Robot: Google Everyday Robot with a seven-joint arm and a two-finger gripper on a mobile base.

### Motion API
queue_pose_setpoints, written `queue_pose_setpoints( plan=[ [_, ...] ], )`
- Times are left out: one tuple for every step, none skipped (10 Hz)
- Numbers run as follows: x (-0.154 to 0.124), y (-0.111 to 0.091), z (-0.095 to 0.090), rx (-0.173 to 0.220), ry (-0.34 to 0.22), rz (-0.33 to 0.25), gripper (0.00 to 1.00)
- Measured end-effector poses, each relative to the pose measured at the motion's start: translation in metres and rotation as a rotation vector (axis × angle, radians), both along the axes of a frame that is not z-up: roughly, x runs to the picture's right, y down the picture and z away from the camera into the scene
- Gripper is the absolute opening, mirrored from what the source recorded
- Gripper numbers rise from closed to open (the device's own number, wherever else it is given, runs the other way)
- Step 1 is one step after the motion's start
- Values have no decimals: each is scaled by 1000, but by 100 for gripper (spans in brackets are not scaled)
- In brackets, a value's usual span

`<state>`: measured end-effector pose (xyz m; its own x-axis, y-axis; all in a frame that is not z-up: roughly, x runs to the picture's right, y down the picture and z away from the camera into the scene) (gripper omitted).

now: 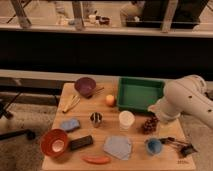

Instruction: Stack bowls into tray

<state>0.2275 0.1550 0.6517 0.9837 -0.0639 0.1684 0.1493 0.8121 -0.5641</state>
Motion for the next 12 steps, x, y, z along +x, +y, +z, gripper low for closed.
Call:
queue_pose_setpoints(
  plan=[
    [-10, 5, -1, -13, -26, -5, 80],
    [-23, 11, -1, -30, -58, -14, 80],
    [-36, 17, -1, -43, -86, -29, 80],
    [-47, 26, -2, -58, -111, -44, 80],
    [-57, 34, -4, -71, -133, -60, 80],
    [-70, 42, -6, -77, -159, -77, 80],
    [-85, 50, -9, -83, -185, -100, 80],
    [-93, 55, -10, -86, -200, -113, 80],
    [-103, 62, -12, -90, -218, -131, 80],
    [-113, 69, -14, -91, -237, -151, 80],
    [-121, 75, -14, -92, -250, -164, 80],
    [-133, 83, -13, -94, -268, -184, 80]
  ],
)
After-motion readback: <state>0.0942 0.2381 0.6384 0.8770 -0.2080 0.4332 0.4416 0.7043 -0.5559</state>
